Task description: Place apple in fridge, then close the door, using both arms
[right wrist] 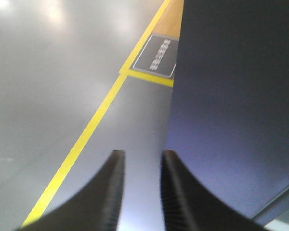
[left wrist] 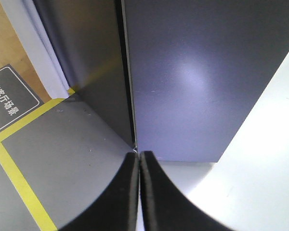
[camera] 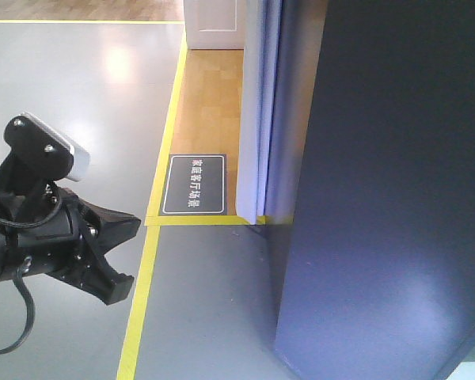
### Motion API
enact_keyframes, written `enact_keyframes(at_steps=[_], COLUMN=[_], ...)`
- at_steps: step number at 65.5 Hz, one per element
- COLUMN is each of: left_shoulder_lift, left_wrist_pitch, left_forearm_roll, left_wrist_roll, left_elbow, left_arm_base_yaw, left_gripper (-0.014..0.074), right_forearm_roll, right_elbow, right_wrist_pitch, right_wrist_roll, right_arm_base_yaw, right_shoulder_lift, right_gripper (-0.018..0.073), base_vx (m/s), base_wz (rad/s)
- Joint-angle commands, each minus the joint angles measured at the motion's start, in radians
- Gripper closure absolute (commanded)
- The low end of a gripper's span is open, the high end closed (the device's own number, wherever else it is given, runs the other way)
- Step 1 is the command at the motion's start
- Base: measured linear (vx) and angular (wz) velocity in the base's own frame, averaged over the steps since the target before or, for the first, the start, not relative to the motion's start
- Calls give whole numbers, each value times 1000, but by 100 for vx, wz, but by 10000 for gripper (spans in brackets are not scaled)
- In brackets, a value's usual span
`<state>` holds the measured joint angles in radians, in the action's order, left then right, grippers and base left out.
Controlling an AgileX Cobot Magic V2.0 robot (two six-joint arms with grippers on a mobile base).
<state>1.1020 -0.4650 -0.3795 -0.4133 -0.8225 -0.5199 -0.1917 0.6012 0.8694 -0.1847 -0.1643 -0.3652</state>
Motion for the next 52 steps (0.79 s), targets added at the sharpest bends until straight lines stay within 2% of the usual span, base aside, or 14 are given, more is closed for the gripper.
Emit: enact_keyframes(at_steps=[1, 4, 20, 30, 39, 52], left_shoulder_lift=[-23, -23, -23, -23, -23, -23], left_wrist_pitch=[60, 60, 60, 60, 60, 61], left_forearm_roll=[-19, -19, -19, -19, -19, -19], left_wrist_roll=[10, 10, 10, 10, 10, 10], left_elbow=[-26, -26, -26, -26, -26, -26], left_arm_base_yaw=[1, 1, 1, 1, 1, 1], left_gripper=[603, 603, 603, 602, 602, 602], right_forearm_roll=[22, 35, 152, 229, 299, 549], right_elbow=[23, 23, 23, 23, 23, 26], right_wrist_pitch=[-104, -123, -294, -412, -491, -573], right_wrist_roll=[-2, -2, 0, 39, 138, 350], right_arm_base_yaw=[1, 1, 1, 1, 5, 5], right_shoulder_lift=[-11, -11, -14, -60, -159, -330], right_gripper=[536, 575, 568, 568, 568, 568], base_vx=[0, 0, 0, 0, 0, 0], base_wz=[0, 0, 0, 0, 0, 0])
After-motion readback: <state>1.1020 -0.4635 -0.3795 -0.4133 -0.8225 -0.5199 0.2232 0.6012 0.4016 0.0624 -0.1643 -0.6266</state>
